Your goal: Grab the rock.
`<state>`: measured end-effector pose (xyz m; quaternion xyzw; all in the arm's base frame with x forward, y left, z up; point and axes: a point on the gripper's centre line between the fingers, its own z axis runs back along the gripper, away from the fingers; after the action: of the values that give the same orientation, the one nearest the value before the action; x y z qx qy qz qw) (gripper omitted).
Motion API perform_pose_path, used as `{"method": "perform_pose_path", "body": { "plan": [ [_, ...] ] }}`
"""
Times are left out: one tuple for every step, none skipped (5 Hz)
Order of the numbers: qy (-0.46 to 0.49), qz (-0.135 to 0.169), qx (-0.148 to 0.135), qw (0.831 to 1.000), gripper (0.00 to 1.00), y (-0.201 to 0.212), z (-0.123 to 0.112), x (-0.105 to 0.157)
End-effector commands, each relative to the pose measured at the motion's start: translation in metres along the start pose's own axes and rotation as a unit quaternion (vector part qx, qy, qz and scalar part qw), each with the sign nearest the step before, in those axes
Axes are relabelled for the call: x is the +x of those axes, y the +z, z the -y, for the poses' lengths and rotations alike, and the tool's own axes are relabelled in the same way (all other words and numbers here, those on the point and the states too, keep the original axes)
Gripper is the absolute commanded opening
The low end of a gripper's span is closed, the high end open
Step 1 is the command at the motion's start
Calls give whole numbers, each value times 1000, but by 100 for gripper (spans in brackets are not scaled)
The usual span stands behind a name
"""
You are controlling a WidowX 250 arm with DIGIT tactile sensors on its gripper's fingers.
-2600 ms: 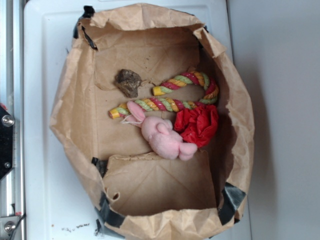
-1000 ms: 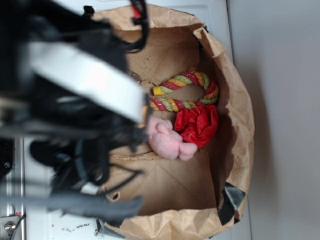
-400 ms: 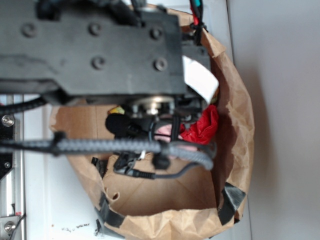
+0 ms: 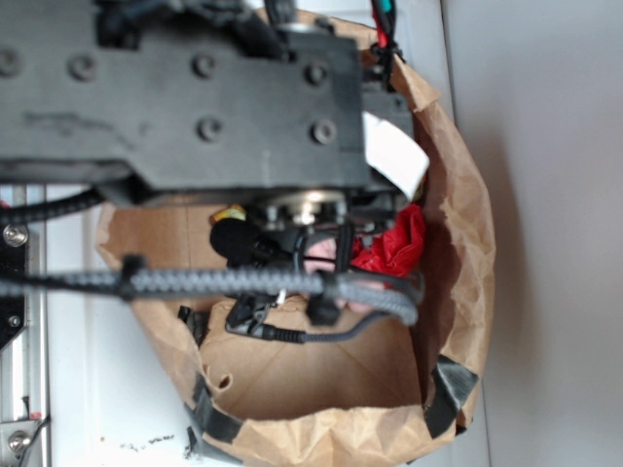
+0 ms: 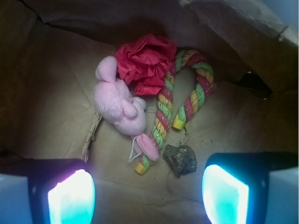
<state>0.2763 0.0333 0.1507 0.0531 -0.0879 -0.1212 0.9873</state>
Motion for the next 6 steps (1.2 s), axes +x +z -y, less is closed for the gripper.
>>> {"method": "perform_pose_path", "body": {
  "plan": [
    [3, 15, 9, 1000, 100, 10, -3, 4],
    [3, 15, 9, 1000, 100, 10, -3, 4],
    [6, 23, 27, 999, 100, -16, -17, 7],
    [-22, 26, 33, 999, 100, -34, -36, -1],
    [-31, 24, 19, 999, 100, -33, -51, -5],
    [-43, 23, 10, 999, 100, -28, -62, -11]
  ]
}}
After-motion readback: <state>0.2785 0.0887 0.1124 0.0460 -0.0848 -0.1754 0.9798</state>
